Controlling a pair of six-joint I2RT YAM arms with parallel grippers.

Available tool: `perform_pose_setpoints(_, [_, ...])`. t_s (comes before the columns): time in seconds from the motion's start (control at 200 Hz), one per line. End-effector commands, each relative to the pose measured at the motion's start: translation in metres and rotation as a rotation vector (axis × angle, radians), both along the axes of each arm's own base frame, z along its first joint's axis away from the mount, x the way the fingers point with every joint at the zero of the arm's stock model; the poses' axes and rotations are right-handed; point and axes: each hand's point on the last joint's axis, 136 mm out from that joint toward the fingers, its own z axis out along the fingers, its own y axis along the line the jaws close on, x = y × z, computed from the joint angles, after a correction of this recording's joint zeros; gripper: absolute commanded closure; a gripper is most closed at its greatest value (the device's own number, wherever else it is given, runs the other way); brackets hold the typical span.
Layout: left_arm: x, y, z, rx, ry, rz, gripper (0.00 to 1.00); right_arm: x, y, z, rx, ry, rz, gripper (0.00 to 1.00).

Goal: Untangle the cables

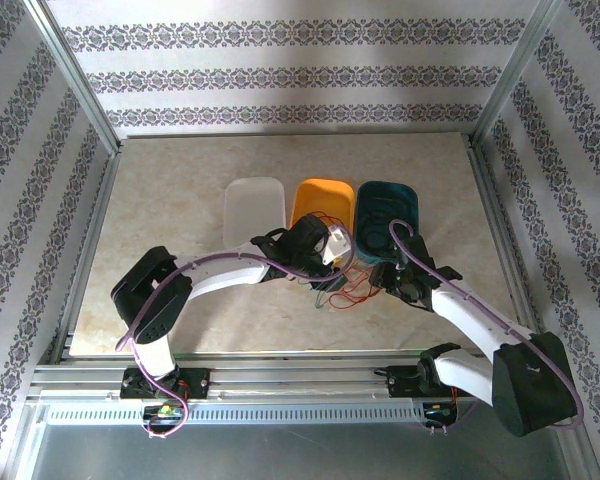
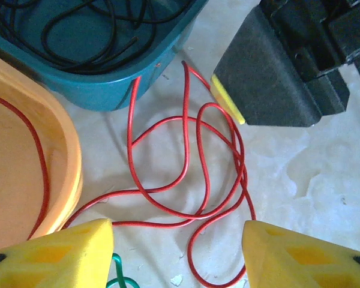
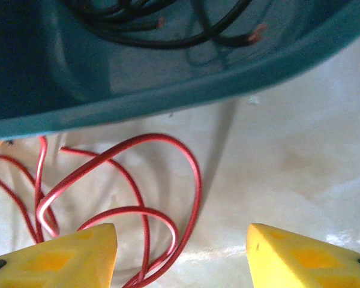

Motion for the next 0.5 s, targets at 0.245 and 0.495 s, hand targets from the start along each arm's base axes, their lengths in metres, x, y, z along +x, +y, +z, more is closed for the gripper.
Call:
perform_pose_setpoints(0.245, [-0.006,0.007,-0.015,0.053,-0.018,0.007,0.42,0.028,-0.019,0.003,-0.120,-0.009,-0.101,0.43])
perform_pose_setpoints(0.495, [-0.006,0.010,-0.014,0.055,-0.022,0.020,0.42,0.032,-0.012,-0.011,-0.168,0.047,-0.070,0.46])
